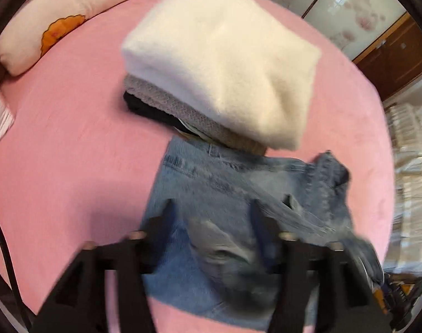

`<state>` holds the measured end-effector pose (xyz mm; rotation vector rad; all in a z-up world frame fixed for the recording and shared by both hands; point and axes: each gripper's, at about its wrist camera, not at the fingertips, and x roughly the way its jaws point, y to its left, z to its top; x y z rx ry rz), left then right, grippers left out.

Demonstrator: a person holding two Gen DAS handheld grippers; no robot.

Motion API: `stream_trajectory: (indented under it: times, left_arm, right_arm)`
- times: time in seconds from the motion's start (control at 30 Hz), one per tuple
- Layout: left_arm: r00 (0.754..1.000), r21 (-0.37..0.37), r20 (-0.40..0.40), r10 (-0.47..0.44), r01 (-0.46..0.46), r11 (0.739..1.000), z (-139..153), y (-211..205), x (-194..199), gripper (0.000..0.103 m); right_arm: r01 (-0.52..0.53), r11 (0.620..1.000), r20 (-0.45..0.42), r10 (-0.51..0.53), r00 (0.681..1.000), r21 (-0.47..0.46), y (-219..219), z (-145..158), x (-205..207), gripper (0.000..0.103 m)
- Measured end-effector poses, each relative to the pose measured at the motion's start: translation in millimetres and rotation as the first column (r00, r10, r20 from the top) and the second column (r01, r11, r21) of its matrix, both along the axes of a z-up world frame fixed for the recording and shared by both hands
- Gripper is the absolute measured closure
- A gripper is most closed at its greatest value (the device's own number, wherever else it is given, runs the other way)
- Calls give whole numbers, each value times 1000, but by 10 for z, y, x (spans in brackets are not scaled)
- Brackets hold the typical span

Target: Fold large clothes

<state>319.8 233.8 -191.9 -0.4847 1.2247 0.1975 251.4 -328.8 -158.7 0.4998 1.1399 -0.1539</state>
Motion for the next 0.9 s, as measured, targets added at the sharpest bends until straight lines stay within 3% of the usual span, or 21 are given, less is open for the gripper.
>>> stream_trajectory:
  times: [0.07,0.13,0.3,0.47,0.6,0.83,0.87,0.9]
  left_arm:
    - [1000,29,-6,12,-12,1000,-104,36,121,27]
    - [1000,48,-11,4,-4,999,-170,97,145,27]
    - [989,148,-38,-144,148,978,-498,-26,255,27]
    - [937,262,-37,-347,344,902,-762,-254,261,27]
    - [893,356,-49,-448,435,827,-949,-354,324,27]
    - [865,346,-18,-502,477,808,-1188,-336,453,27]
    - [861,348,-14,-508,481,805,-1206,-342,464,30]
    - [853,339,-10,-521,493,801,-1216,-357,469,51]
  right_arm:
    - [1,1000,-20,-1,1000,-13,-42,-150,93,57]
    - [-10,1000,-40,10,999,1,-87,-284,123,57]
    - [-81,997,-66,80,995,-9,-39,-552,105,57]
    - [-193,972,-91,182,979,-134,198,-743,273,57]
    - [-264,918,-114,241,964,-296,371,-847,465,57]
    - [-303,899,-99,286,953,-317,365,-999,633,52]
    - [-298,901,-88,285,954,-314,346,-1012,637,51]
    - [-292,904,-86,279,957,-314,335,-1028,640,53]
